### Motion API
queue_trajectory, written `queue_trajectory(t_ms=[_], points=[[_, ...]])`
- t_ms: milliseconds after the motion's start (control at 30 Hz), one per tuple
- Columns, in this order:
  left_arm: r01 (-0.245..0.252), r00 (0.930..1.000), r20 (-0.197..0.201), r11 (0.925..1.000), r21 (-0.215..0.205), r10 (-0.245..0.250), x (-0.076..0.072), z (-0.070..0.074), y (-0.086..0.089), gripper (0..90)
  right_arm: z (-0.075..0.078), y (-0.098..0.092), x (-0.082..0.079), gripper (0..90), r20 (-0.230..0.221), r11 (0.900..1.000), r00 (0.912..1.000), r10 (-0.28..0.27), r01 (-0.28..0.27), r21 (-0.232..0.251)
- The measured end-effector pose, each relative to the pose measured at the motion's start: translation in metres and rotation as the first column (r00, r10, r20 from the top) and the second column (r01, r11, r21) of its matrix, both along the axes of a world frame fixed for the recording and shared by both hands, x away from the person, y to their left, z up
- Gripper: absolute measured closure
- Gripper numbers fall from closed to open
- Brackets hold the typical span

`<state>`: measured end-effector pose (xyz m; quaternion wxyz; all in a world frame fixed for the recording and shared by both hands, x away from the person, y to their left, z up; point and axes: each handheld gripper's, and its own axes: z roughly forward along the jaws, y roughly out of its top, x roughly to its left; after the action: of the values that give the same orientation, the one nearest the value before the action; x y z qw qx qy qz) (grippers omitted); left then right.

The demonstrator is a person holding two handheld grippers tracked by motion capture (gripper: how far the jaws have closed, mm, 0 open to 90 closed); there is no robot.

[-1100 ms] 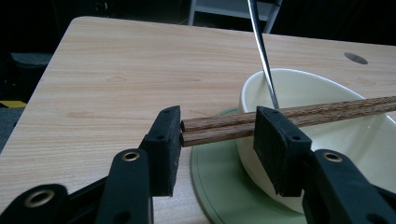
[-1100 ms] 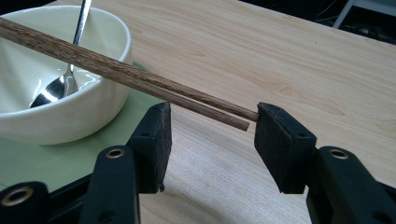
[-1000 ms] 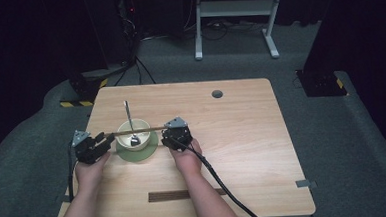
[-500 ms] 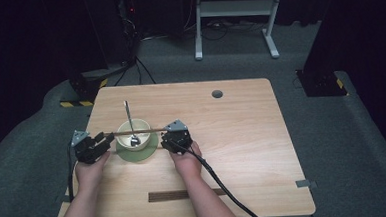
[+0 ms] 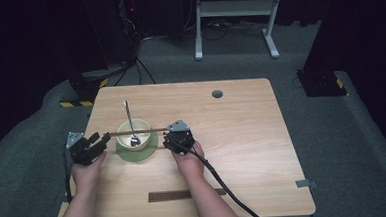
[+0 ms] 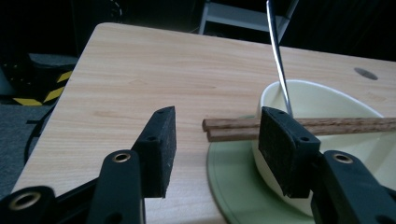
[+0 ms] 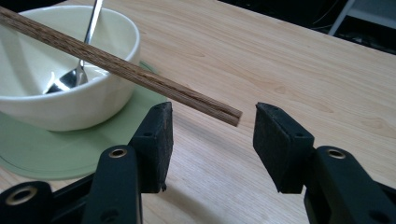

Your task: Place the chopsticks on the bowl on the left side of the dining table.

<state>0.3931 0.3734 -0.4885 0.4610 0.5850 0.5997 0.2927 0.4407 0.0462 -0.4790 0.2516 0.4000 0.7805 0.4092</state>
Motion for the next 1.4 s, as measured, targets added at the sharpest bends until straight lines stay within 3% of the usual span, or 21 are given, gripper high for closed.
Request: queue_trajectory(t_ms=[267,333,533,567,667,733,900,1000,1100,1233,1267,1400], points=[[0.011,0.9991,-0.04,0.9998,0.016,-0.01,-0.01,-0.002,0.005,57.6,-0.001,-0.007,-0.005,59.6,-0.005,1.0,0.9999,-0.009,0.009,-0.01],[0.02,0.9987,-0.048,0.9996,0.019,-0.019,-0.01,-0.002,0.004,61.0,-0.002,-0.01,-0.005,64.3,0.016,1.0,0.9999,-0.002,0.002,-0.03],[0.039,0.9963,-0.078,0.9986,0.035,-0.036,-0.005,-0.006,-0.001,67.9,-0.003,-0.01,-0.009,71.1,-0.014,1.0,0.9998,-0.015,0.014,-0.011],[0.04,0.9962,-0.078,0.9986,0.035,-0.037,-0.004,-0.007,-0.002,67.9,-0.004,-0.011,-0.007,72.2,0.001,1.0,1.0,-0.008,0.008,-0.018],[0.038,0.9966,-0.075,0.9989,0.028,-0.036,-0.002,-0.007,-0.003,68.1,-0.005,-0.009,-0.009,74.4,-0.026,1.0,0.9996,-0.011,0.011,-0.004],[0.036,0.9968,-0.073,0.999,0.028,-0.033,-0.002,-0.007,-0.003,68.3,-0.006,-0.01,-0.007,75.9,0.002,1.0,1.0,-0.001,0.001,-0.023],[0.033,0.9969,-0.072,0.9993,0.018,-0.032,-0.001,-0.007,-0.002,70.2,-0.007,-0.01,-0.006,78.9,-0.004,1.0,0.9999,-0.01,0.01,-0.018],[0.037,0.997,-0.069,0.9988,0.032,-0.035,-0.001,-0.006,-0.001,70.7,-0.007,-0.008,-0.007,80.9,-0.019,1.0,0.9997,-0.018,0.018,-0.008],[0.029,0.9973,-0.068,0.9994,0.021,-0.027,-0.001,-0.006,-0.002,71.4,-0.007,-0.008,-0.005,83.9,0.003,1.0,0.9999,-0.017,0.017,-0.004],[0.027,0.9976,-0.064,0.9995,0.015,-0.026,-0.001,-0.006,-0.001,72.0,-0.006,-0.007,-0.004,84.6,0.01,1.0,0.9999,-0.01,0.01,-0.017],[0.026,0.9977,-0.063,0.9996,0.014,-0.025,-0.001,-0.006,-0.002,72.3,-0.006,-0.006,-0.005,84.6,-0.014,1.0,0.9997,-0.022,0.022,-0.001],[0.024,0.9979,-0.061,0.9996,0.014,-0.023,-0.001,-0.006,-0.001,73.3,-0.006,-0.006,-0.005,84.4,0.005,0.999,0.9995,-0.031,0.031,-0.012]])
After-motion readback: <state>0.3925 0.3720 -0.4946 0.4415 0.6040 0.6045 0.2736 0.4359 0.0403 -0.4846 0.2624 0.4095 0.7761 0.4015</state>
